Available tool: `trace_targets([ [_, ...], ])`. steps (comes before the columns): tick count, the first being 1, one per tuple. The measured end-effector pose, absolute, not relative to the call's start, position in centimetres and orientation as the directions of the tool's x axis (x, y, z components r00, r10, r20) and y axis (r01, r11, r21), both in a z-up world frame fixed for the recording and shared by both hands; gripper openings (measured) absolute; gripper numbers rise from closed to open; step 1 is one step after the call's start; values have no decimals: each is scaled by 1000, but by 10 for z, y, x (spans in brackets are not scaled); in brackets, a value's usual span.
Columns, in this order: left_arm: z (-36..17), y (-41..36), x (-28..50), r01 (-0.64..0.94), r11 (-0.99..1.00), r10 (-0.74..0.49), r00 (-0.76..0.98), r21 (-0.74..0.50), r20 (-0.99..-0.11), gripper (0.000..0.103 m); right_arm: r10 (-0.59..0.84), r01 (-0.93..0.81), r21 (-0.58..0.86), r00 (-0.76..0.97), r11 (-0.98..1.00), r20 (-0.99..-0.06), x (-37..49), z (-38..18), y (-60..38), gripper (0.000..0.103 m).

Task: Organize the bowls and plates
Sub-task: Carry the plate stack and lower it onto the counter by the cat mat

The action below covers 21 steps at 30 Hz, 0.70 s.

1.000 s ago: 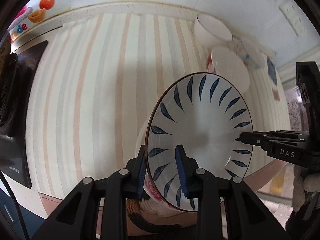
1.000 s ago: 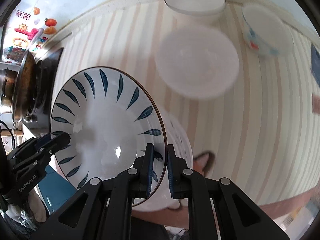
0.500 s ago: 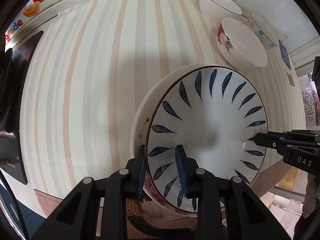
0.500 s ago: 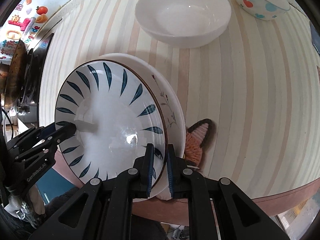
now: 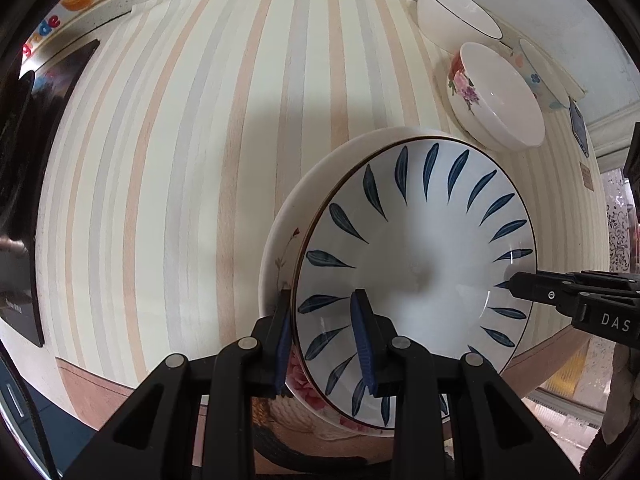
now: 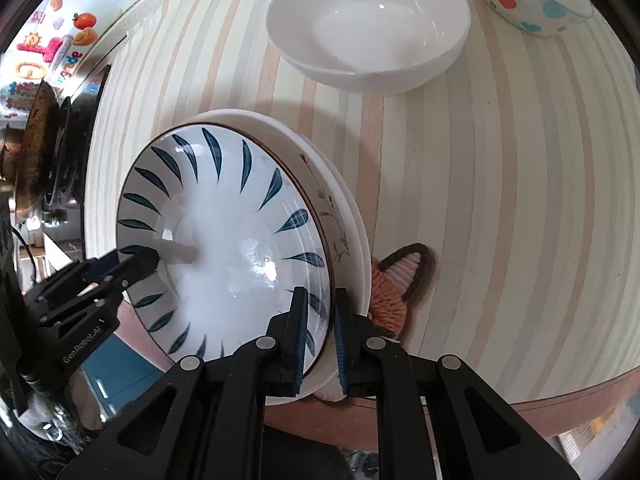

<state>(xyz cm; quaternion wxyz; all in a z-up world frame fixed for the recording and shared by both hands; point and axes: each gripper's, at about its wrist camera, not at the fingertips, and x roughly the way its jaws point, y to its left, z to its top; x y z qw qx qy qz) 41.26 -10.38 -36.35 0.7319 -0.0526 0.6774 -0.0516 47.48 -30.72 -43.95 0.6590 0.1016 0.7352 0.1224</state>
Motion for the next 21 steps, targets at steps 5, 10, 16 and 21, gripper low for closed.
trace_targets([
  [5,-364,-103,411,-21,989,-143,82,-145,-986,25,335,-7,339,-120,941,-934,478,-439,-315,16],
  [10,-361,-100,407,-45,990,-131,92,-135,-987,25,350,-10,354,-129,935,-928,478,-438,-317,16],
  [16,-336,-99,397,-58,993,-92,146,-101,-985,25,335,-15,338,-94,941,-938,473,-431,-314,16],
  [21,-299,-102,387,-23,997,-62,221,-69,-973,26,302,-32,302,-18,953,-953,457,-403,-310,16],
])
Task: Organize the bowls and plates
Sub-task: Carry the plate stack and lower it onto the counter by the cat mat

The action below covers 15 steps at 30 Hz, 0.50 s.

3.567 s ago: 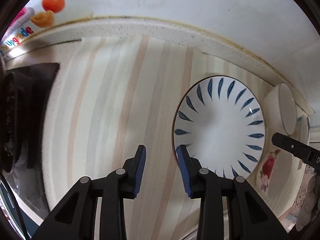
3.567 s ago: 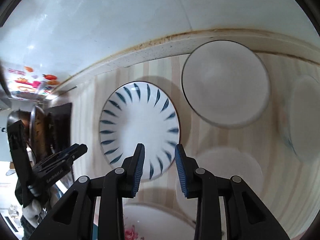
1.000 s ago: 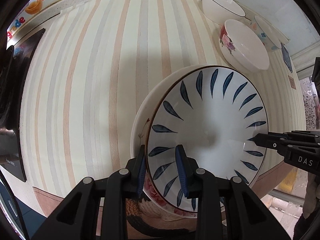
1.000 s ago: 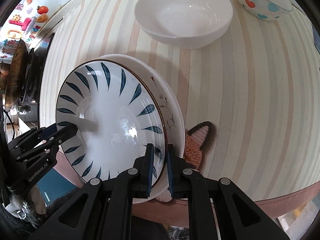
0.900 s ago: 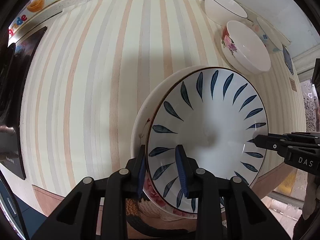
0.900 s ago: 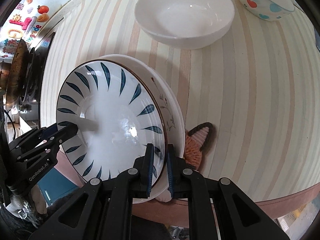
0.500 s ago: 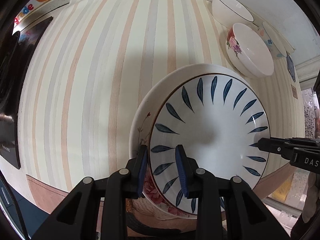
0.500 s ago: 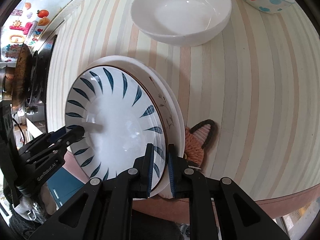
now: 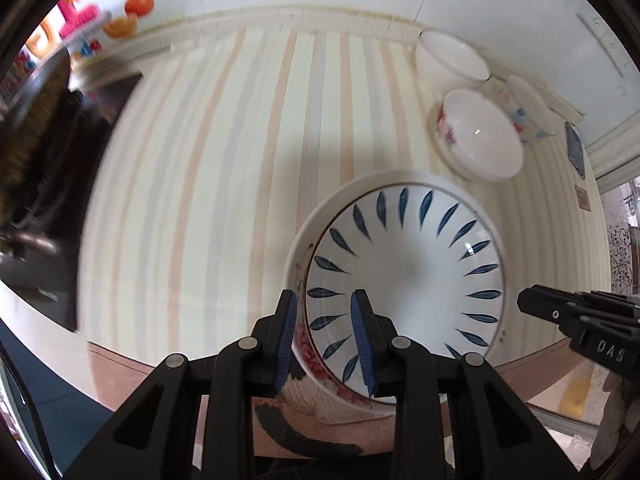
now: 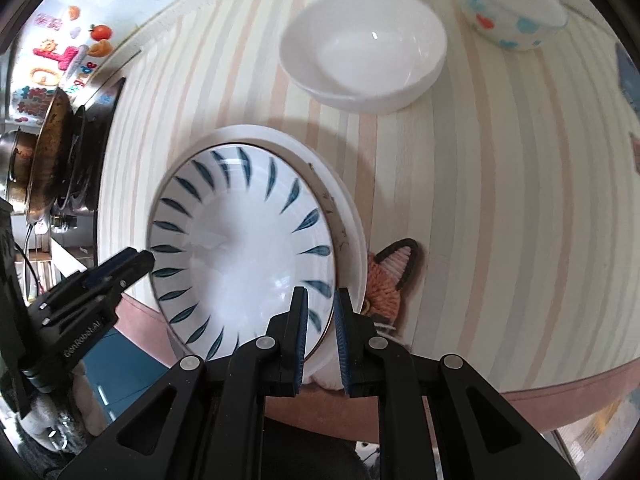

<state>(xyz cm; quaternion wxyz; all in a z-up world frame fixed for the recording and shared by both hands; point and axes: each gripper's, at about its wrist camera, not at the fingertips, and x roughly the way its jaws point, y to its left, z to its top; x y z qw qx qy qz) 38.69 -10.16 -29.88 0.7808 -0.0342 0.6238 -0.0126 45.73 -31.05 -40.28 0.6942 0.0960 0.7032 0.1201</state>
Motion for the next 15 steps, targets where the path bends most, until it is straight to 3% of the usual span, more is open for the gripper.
trace_targets([
  [5,-256,-103,365,12,998,-56,317,-55,-947,26,266,-34,264,76,964,-961,433,-366,-302,20],
  [8,-233,-100,350,24,998,-67,356,-62,-932,27,253,-31,251,130,967,-959,413,-342,-295,39],
  [11,-215,-96,332,35,998,-69,386,-60,-920,41,244,-19,244,176,969,-954,392,-319,-292,53],
  [14,-203,-96,317,51,997,-78,408,-62,-910,45,236,-13,239,217,971,-947,367,-298,-288,61],
  [15,-199,-97,310,54,997,-75,418,-58,-905,59,235,-11,239,230,971,-944,359,-290,-286,68],
])
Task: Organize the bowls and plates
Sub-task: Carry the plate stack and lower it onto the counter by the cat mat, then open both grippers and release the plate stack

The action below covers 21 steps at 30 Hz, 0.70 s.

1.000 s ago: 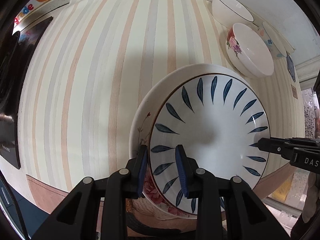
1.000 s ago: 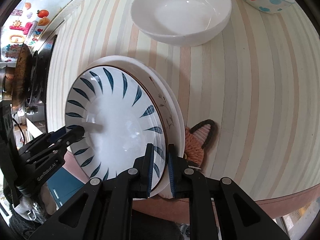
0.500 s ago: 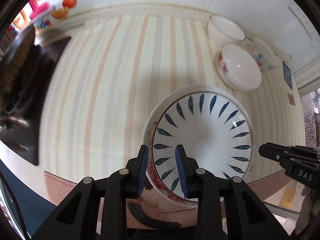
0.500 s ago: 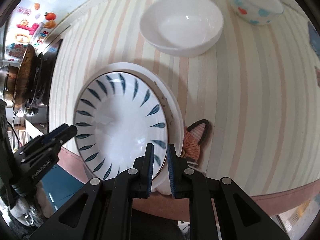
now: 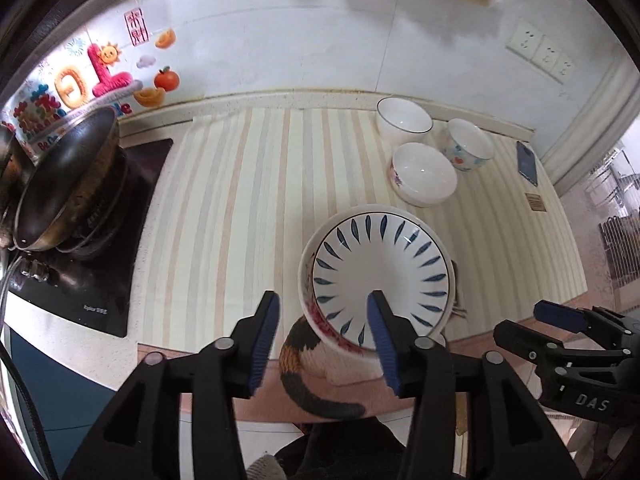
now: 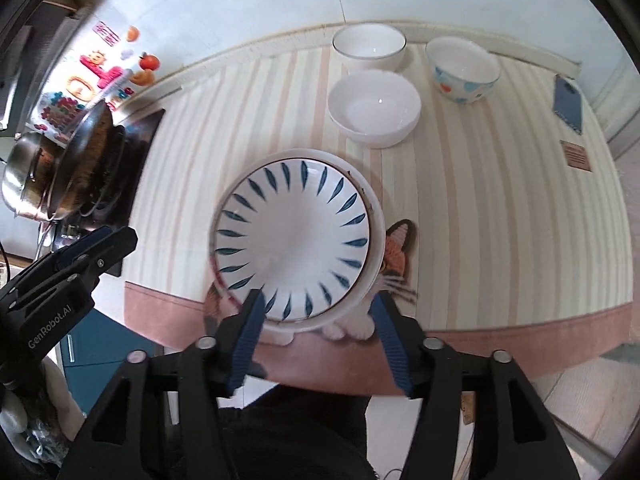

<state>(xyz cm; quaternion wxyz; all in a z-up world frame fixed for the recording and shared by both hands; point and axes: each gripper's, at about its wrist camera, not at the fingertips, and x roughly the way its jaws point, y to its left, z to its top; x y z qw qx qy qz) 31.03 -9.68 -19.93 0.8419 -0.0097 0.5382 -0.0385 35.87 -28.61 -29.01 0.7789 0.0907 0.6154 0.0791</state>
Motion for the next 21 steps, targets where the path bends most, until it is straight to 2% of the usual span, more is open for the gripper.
trace_targets([
  [2,-192,-97,296,69,996,-88,439,-65,-894,78,234,-8,240,254,971,-938,343,-277,-283,73],
  [8,-180,-96,263,86,993,-106,461,-75,-881,79,232,9,248,317,969,-919,297,-246,-278,81],
  [21,-145,-100,223,106,991,-128,531,-84,-838,79,239,24,271,400,962,-885,229,-196,-273,84],
])
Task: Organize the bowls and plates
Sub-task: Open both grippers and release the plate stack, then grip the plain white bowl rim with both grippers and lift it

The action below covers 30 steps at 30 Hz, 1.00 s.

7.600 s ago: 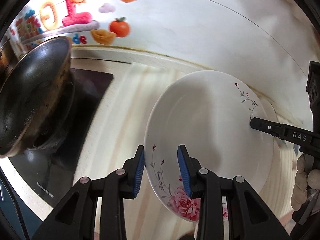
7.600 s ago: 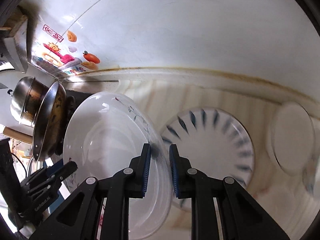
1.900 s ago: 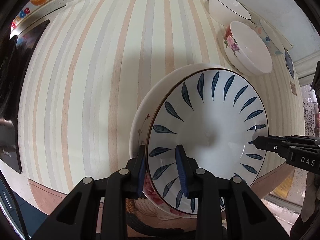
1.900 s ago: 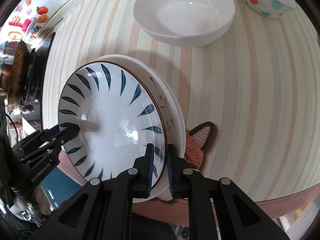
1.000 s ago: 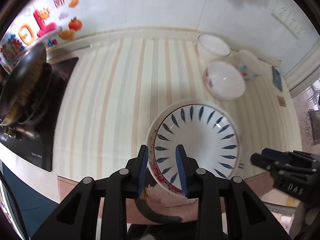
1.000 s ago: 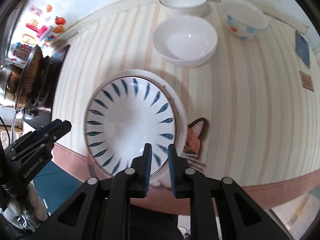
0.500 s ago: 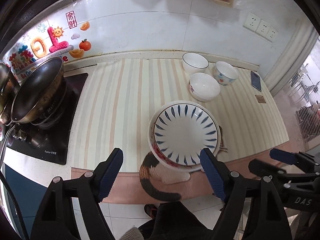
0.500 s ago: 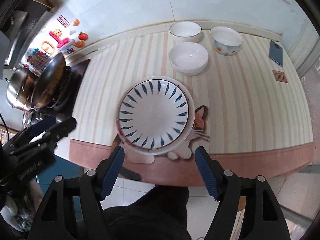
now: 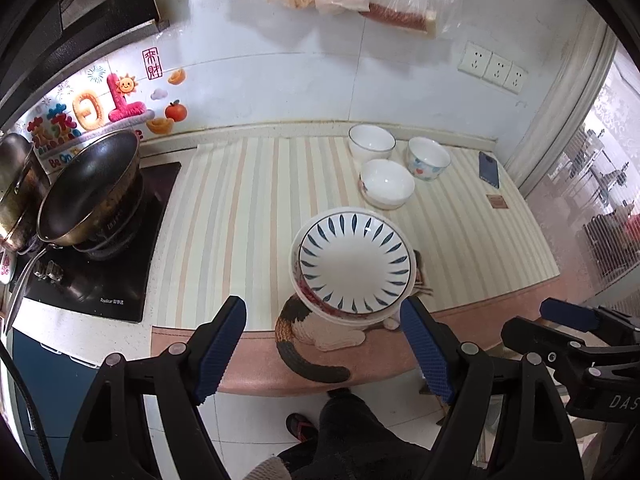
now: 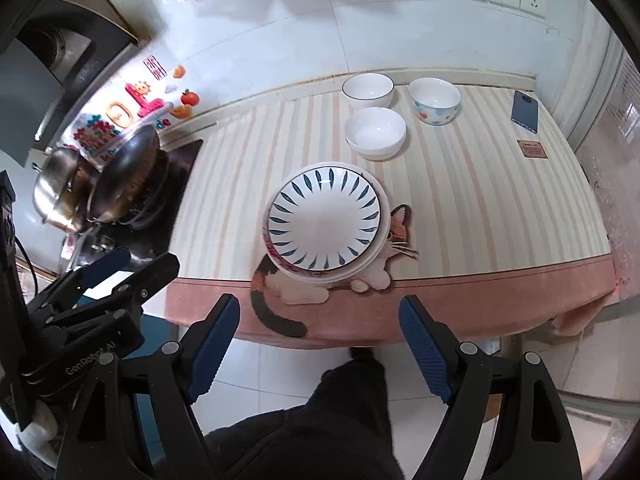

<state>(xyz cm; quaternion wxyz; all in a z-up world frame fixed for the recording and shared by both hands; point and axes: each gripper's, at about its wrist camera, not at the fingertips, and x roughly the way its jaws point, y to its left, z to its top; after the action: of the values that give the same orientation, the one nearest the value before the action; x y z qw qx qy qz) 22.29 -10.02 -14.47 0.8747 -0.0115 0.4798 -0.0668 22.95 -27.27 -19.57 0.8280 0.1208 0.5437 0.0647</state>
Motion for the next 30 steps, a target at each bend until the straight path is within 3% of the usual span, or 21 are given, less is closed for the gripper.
trace_targets([
  [8,-150,-116,272,70,992,-128,548,-106,-827,79,314,14,352,415,936,-854,251,-198,-300,84],
  [16,-209,-156,388,25,989,-140,444,-144,-885,77,338,43,387,406,921,-849,348,-240,-359,84],
  [21,-255,-177,448,-14,987,-144,369,-160,-918,60,382,70,427,333,901,-862,432,-285,-397,84],
  [27,-310,-185,510,-77,980,-158,267,-185,-951,58,453,113,485,226,867,-862,523,-355,-424,83],
  [28,-318,-187,518,-77,979,-163,250,-187,-954,53,462,116,490,207,864,-863,537,-367,-426,83],
  [30,-337,-192,531,-76,978,-174,200,-192,-964,29,461,123,483,174,867,-870,558,-386,-427,76],
])
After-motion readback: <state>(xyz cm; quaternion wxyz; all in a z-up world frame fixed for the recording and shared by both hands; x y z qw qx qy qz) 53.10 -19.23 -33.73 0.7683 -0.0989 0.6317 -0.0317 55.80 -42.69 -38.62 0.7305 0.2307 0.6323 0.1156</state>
